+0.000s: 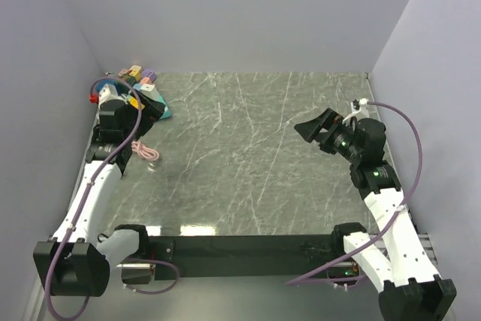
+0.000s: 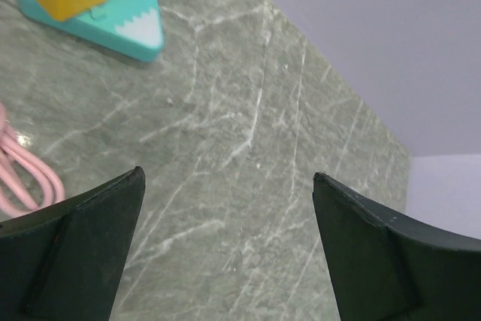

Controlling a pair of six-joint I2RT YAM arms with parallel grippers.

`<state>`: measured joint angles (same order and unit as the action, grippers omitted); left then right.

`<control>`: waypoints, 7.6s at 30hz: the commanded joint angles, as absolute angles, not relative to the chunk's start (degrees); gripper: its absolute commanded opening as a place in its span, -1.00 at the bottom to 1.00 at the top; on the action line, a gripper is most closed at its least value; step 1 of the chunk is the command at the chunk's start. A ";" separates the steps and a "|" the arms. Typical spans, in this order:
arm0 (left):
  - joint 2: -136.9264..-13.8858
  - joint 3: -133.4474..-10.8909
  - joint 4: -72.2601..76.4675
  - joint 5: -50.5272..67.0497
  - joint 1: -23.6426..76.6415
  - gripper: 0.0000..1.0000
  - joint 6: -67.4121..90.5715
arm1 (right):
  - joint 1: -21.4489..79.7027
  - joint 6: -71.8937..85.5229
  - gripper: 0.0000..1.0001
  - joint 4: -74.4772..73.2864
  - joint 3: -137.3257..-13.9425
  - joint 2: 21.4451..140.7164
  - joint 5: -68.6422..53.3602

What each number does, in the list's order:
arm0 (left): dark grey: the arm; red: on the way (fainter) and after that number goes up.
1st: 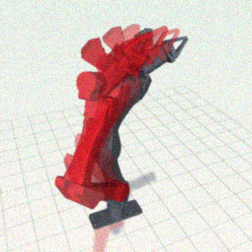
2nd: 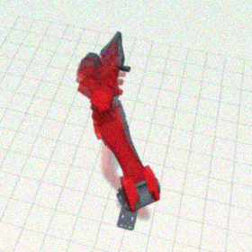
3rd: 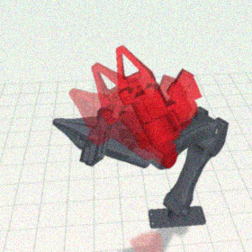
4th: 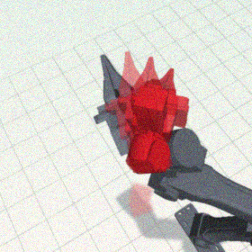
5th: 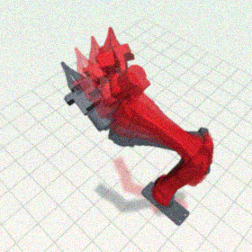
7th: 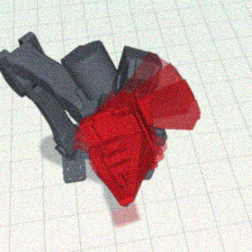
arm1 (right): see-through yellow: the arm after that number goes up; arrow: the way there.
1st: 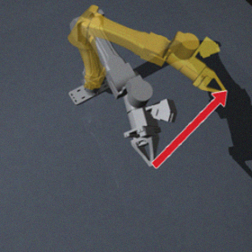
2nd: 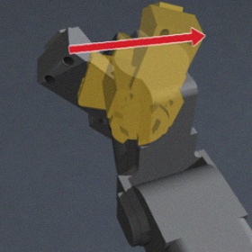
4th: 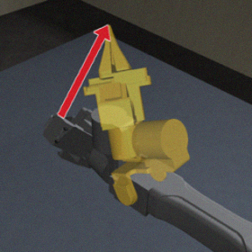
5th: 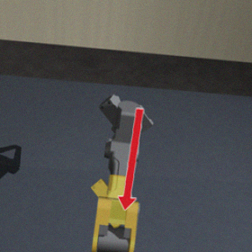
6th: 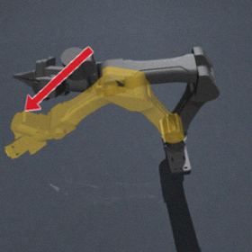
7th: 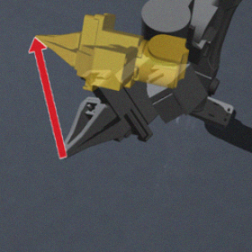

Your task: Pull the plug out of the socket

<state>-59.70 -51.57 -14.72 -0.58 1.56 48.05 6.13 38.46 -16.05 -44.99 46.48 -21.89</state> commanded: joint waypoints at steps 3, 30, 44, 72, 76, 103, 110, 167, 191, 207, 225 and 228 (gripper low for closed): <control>-60.99 -42.47 -1.27 9.22 -2.37 0.99 60.87 | 5.54 40.69 1.00 -15.81 -41.93 49.21 -27.86; -96.31 -48.41 14.33 -11.59 -0.35 0.99 95.62 | 5.63 39.38 1.00 -15.55 -35.95 47.64 -27.69; -112.14 -61.78 5.89 -16.00 1.84 0.78 96.68 | 5.54 36.30 1.00 -18.81 -38.41 50.27 -27.33; -101.51 -48.09 12.91 10.00 11.51 -0.99 69.02 | 5.54 38.05 0.98 -16.44 -36.04 50.45 -27.07; -101.60 -44.83 15.99 19.85 17.90 -0.99 63.39 | 5.62 37.71 0.97 -16.78 -36.47 50.80 -25.32; -106.35 -53.79 8.53 29.71 35.15 -0.99 51.94 | 21.18 28.56 0.88 -30.94 -63.89 81.29 -6.07; -105.12 -54.31 7.56 29.62 36.03 -0.99 52.03 | 23.03 29.62 0.78 -27.43 -65.92 89.20 -7.20; -97.12 -49.57 15.56 5.19 40.87 -0.13 54.84 | 22.15 42.28 -1.00 -23.38 -67.15 97.91 -24.35; -100.11 -47.19 4.92 -5.45 40.78 -0.99 57.48 | 11.08 29.37 -1.00 -39.89 -75.05 89.38 -29.35; -92.29 -48.96 12.83 10.37 40.69 -0.99 54.41 | -10.27 48.15 -1.00 -15.04 -71.01 94.03 -16.90; -85.60 -46.76 7.38 10.99 40.34 -0.99 55.11 | -18.02 61.52 -0.18 -9.31 -91.30 120.92 -6.50; -86.04 -46.76 7.12 10.90 39.82 -0.99 54.93 | -18.11 60.82 0.29 -10.81 -93.69 121.91 -7.64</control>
<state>-88.75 -46.13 4.36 10.72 40.45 54.89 -18.15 60.55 -11.51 -89.73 122.52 -7.55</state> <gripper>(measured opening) 0.399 0.569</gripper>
